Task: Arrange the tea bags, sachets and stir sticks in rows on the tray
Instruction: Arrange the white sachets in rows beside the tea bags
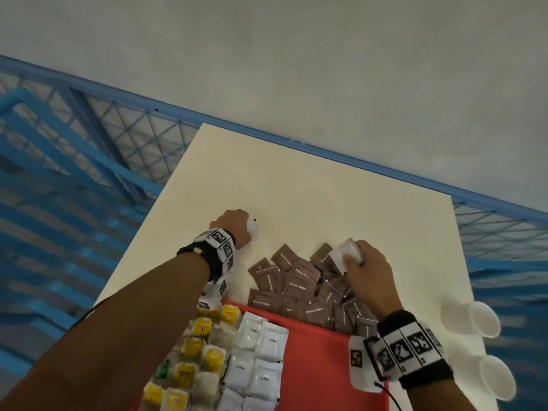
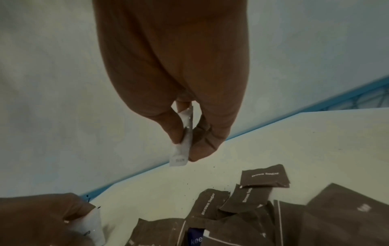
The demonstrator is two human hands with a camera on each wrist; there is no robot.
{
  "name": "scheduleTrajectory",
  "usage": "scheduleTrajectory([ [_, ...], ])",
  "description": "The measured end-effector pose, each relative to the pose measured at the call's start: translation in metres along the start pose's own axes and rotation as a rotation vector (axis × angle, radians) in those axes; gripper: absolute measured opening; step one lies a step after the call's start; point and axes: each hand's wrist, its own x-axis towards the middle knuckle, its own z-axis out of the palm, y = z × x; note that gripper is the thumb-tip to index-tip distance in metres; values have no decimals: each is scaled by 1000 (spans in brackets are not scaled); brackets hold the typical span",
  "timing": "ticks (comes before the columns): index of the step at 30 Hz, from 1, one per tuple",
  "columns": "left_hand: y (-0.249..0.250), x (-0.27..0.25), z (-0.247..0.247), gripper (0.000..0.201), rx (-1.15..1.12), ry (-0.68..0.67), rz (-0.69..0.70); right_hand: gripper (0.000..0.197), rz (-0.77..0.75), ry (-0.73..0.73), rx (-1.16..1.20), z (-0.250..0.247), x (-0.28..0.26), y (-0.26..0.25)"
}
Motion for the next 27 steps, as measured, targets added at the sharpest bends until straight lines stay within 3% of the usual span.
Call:
scheduleTrajectory([
  [3, 1, -17, -16, 35, -197, 113, 74, 12, 71, 98, 176, -10, -17, 8],
  [6, 9, -57, -35, 29, -413, 156, 168, 13, 109, 144, 356, -21, -39, 5],
  [10, 15, -114, -36, 34, -837, 159, 132, 15, 91, -7, 534, -28, -79, -21],
  [13, 21, -166, -26, 17, -1140, 122, 80, 11, 49, -168, 703, -28, -118, -54],
  [16, 33, -220, -14, 5, -1336, 118, 46, 11, 18, -216, 822, -27, -156, -80],
  [20, 37, -273, 2, 3, -1394, -19, 31, 17, -21, -201, 798, -14, -189, -94],
  [27, 5, -320, 16, 9, -1287, -272, 48, 12, -134, -231, 695, -17, -226, -88],
])
